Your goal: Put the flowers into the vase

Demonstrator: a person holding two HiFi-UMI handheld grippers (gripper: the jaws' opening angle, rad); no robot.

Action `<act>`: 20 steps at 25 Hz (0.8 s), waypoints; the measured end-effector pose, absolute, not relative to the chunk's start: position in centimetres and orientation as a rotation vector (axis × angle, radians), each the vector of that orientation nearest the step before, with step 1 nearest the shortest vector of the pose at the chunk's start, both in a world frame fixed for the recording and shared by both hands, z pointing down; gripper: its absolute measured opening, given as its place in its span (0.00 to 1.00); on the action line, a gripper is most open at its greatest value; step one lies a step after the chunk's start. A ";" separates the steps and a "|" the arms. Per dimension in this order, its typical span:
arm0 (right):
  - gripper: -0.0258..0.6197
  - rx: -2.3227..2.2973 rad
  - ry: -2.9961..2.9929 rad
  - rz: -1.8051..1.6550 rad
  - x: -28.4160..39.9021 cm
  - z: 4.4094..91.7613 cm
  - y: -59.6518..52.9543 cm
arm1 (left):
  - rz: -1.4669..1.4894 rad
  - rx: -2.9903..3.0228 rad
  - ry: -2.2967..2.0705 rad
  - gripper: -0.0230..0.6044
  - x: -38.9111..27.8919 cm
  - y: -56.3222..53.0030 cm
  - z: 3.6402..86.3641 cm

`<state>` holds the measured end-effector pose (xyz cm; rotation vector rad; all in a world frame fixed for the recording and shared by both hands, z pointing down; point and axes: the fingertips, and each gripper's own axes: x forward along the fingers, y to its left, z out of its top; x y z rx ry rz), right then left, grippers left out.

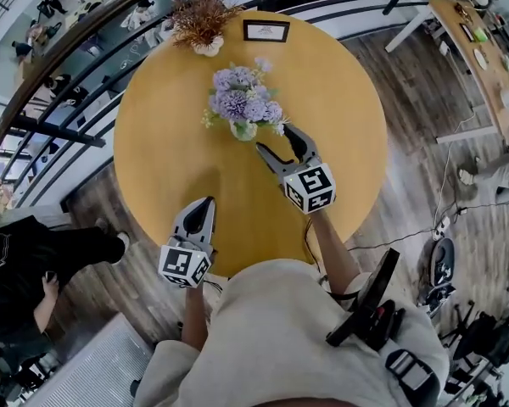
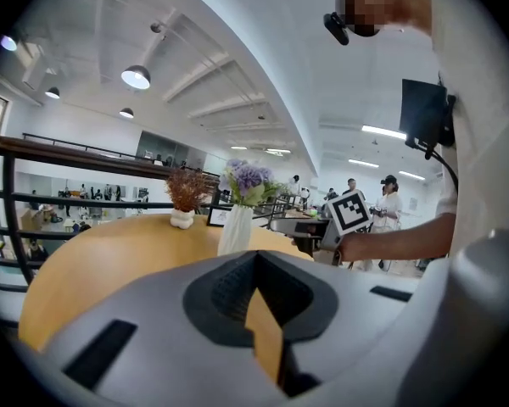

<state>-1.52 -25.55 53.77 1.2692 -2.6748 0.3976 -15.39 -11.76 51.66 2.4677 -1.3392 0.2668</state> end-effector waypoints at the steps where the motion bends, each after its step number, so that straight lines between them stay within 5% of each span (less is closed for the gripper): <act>1: 0.46 1.292 -2.663 0.404 -0.6 54.0 -25.3 | 0.266 2.482 -1.336 0.05 -14.7 -12.2 51.6; 4: 0.05 1.355 -2.633 0.477 2.0 55.2 -23.6 | 0.279 2.503 -1.335 0.05 -13.2 -12.4 51.8; 20: 0.05 1.310 -2.720 0.474 4.1 53.7 -13.7 | 0.261 2.647 -1.304 0.05 -9.5 -6.5 49.9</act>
